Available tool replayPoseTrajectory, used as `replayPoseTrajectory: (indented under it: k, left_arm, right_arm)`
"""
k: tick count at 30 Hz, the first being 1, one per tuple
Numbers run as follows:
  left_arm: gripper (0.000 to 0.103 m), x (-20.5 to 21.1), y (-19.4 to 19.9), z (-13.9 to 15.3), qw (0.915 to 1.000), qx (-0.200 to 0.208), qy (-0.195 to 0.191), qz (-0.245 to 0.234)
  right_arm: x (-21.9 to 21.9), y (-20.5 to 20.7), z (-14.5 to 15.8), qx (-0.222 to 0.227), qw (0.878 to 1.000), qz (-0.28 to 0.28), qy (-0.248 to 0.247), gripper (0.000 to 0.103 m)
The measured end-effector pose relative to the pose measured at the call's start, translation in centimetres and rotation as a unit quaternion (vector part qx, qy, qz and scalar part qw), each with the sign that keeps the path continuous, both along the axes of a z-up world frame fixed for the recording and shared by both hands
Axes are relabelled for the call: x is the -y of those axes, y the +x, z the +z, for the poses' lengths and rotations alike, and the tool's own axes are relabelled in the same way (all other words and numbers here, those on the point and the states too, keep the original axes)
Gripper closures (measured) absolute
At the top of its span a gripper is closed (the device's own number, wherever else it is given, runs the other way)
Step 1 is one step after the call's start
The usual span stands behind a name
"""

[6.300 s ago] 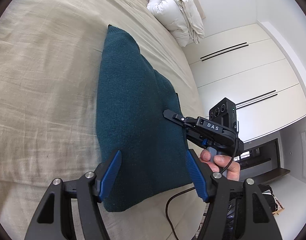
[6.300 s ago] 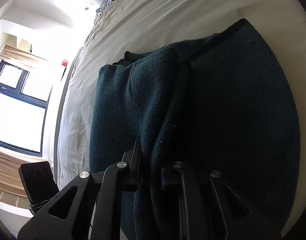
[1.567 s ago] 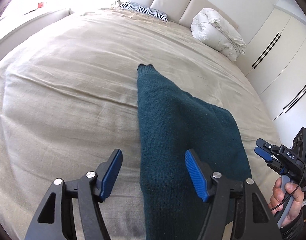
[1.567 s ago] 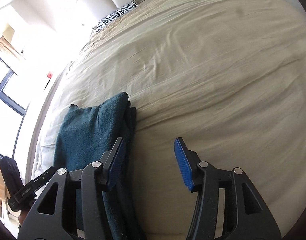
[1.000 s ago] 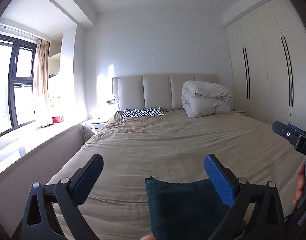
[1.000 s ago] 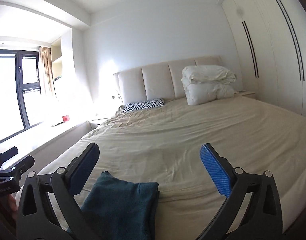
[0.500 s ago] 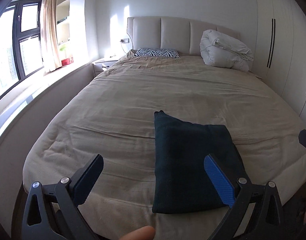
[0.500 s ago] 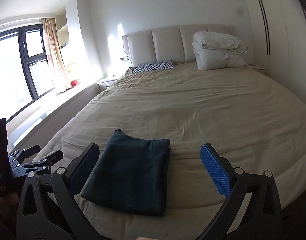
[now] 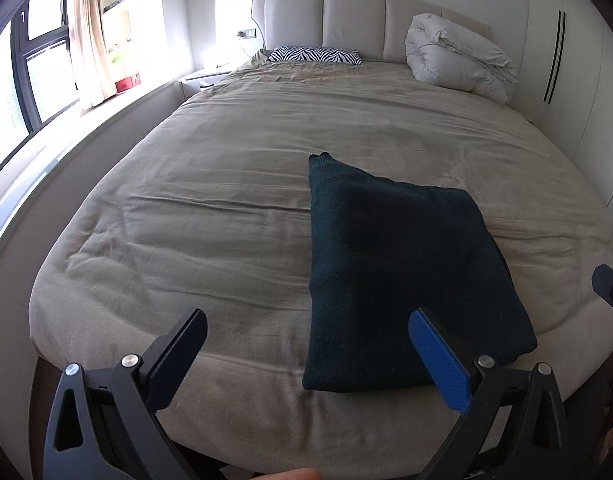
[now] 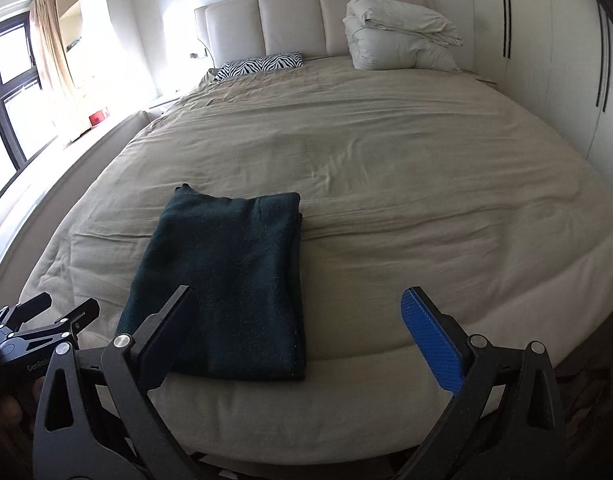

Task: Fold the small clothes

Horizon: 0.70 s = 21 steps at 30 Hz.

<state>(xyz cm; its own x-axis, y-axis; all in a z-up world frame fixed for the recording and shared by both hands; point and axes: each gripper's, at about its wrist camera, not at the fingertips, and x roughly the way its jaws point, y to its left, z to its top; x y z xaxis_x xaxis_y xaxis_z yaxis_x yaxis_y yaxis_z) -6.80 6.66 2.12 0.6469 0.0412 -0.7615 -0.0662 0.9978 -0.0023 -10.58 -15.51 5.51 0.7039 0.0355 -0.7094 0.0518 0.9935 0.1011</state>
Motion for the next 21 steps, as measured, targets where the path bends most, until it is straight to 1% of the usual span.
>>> replayPoseTrajectory:
  k: [9, 21]
  left_arm:
    - [0.000, 0.1, 0.0, -0.4, 1.0000, -0.007, 0.000, 0.000]
    - [0.000, 0.1, 0.2, -1.0, 0.9999, -0.013, 0.002, 0.000]
  right_arm:
    - [-1.4, -0.2, -0.7, -0.011, 1.000, 0.009, -0.009, 0.000]
    - [-1.7, -0.2, -1.3, -0.019, 1.000, 0.010, -0.013, 0.000]
